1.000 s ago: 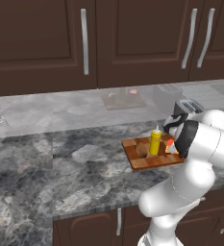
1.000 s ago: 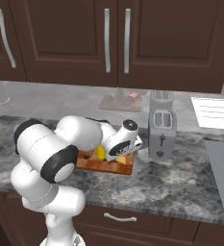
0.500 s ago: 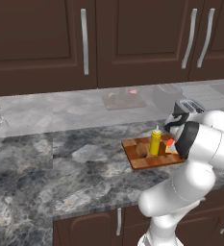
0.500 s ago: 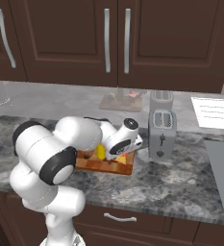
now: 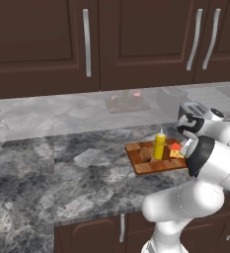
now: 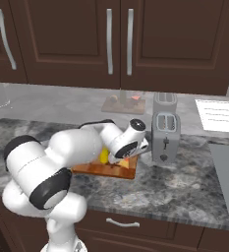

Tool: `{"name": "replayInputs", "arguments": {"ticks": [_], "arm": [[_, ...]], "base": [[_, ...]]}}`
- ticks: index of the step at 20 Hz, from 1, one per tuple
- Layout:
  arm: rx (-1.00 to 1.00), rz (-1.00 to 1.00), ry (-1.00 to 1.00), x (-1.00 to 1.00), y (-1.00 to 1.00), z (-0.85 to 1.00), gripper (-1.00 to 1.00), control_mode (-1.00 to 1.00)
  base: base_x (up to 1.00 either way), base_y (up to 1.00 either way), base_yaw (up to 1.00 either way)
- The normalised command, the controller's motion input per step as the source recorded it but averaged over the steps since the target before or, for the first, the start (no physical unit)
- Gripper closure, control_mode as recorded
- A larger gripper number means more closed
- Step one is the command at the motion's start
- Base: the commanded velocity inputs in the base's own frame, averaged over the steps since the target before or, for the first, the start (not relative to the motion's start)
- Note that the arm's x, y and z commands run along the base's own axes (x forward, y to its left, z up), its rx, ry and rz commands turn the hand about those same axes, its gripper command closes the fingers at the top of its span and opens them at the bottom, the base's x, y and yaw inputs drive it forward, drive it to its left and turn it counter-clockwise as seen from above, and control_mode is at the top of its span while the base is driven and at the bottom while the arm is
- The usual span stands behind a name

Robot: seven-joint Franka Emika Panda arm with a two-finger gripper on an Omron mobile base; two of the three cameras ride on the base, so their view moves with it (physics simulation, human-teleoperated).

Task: Retrieve the reheated potato from the microwave, then place the potato, cheese, and condiment on the cutting board.

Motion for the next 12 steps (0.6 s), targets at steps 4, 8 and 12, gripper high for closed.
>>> {"name": "replayInputs", "arguments": {"ticks": [4, 8, 12], "arm": [[0.05, -0.03, 0.00, -0.44, 0.00, 0.25, -1.00, -1.00], [0.06, -0.05, 0.00, -0.46, 0.00, 0.31, -1.00, -1.00], [0.05, -0.07, 0.00, -0.52, 0.00, 0.32, -1.00, -1.00]], "base": [[0.00, 0.00, 0.00], [0.00, 0.00, 0.00], [0.00, 0.00, 0.00]]}}
